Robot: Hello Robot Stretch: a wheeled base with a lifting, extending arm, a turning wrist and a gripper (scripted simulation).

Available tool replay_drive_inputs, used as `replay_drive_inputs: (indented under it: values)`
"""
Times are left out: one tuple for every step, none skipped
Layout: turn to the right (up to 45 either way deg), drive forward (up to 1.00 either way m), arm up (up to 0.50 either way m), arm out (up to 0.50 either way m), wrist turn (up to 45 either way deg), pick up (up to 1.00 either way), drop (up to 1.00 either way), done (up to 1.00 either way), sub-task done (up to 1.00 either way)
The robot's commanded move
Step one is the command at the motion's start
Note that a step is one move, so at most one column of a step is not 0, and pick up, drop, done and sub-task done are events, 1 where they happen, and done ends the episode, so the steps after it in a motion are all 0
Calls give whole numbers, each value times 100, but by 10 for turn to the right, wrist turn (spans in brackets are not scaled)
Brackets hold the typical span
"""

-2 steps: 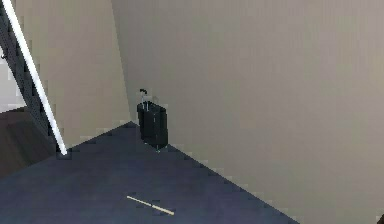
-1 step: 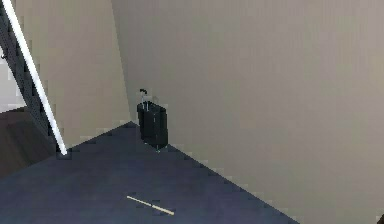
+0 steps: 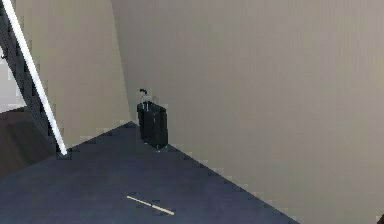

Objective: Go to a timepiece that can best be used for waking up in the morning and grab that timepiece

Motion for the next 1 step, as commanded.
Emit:
replay_drive_inputs:
  values:
    - [0, 0, 0, 0, 0, 0, 0, 100, 0]
